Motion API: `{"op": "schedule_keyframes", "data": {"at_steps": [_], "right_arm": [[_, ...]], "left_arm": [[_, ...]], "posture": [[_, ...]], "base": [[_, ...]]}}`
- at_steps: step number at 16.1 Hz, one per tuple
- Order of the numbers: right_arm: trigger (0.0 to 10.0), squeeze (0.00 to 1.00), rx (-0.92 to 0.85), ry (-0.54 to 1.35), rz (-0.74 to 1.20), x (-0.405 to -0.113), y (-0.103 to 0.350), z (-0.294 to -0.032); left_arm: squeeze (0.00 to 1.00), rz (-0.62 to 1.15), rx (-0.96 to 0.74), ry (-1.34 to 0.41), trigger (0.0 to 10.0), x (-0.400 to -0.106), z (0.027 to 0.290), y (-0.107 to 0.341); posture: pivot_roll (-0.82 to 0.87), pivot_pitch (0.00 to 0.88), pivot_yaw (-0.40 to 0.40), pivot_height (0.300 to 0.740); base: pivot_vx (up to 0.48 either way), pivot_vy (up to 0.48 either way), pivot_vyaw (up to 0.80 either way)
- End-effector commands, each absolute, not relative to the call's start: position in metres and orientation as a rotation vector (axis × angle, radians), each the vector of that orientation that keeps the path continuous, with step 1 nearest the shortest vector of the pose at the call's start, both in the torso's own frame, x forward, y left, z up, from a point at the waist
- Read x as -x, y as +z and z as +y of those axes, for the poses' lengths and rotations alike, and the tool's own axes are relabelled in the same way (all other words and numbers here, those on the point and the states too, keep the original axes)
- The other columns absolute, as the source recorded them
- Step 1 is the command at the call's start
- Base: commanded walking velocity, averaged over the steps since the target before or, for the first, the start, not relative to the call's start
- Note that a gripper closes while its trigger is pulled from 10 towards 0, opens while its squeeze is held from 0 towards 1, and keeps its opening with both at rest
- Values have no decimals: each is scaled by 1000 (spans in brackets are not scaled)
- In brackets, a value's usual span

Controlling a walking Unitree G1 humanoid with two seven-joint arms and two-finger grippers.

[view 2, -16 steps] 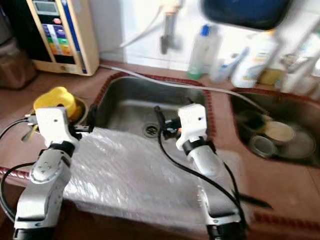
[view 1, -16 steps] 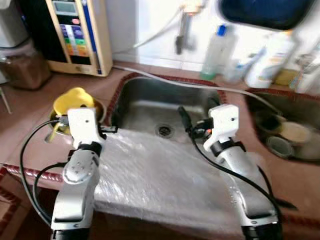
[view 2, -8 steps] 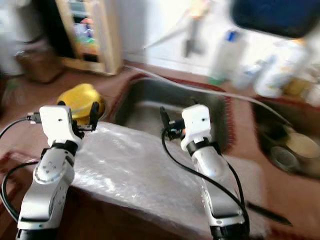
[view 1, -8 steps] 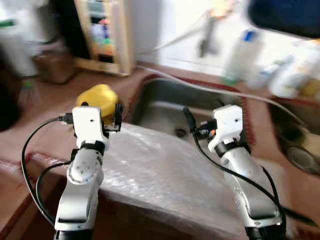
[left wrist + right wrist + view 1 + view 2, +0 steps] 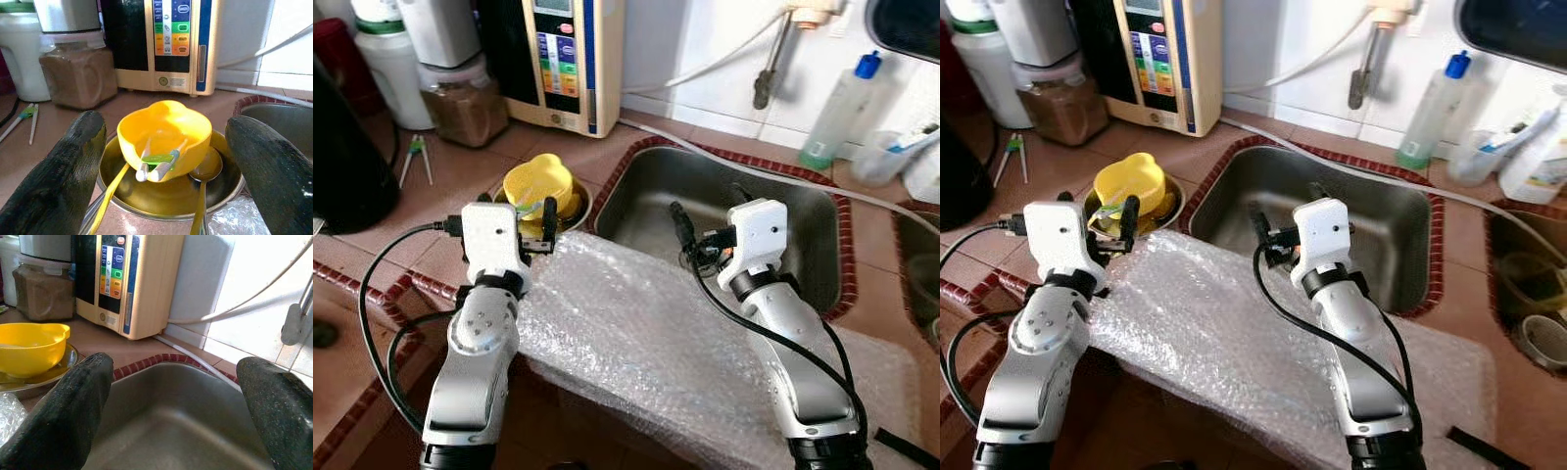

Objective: Kitchen organization

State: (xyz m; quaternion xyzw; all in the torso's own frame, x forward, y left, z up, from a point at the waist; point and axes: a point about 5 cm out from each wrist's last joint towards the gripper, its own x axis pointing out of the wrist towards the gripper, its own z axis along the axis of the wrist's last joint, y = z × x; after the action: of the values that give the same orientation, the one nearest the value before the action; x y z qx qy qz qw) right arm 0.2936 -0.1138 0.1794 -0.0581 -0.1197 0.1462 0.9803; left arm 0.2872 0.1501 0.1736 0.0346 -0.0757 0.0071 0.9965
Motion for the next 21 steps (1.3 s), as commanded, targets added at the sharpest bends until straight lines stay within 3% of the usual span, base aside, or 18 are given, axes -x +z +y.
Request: {"op": "schedule_keyframes", "data": {"at_steps": [1,6,11,21], "right_arm": [[10000,0,116,293,-239,-294,179,-115],[10000,0,128,294,-228,-296,175,-116],[10000,0,107,282,-209,-292,167,-109],[10000,0,-2,374,-208,-299,177,-100]], "left_arm": [[0,-142,-72,11,10000,-287,149,173],[0,-139,-48,18,10000,-288,144,168],[0,-121,-33,-7,10000,-290,144,165],[0,-85,16,-82,10000,-304,142,159]], "posture": [[-32,95,-27,740],[-14,75,-40,740],[-6,68,-8,740],[-10,33,-39,740]], "base": [[0,0,0],[0,0,464],[0,0,0],[0,0,0]]}}
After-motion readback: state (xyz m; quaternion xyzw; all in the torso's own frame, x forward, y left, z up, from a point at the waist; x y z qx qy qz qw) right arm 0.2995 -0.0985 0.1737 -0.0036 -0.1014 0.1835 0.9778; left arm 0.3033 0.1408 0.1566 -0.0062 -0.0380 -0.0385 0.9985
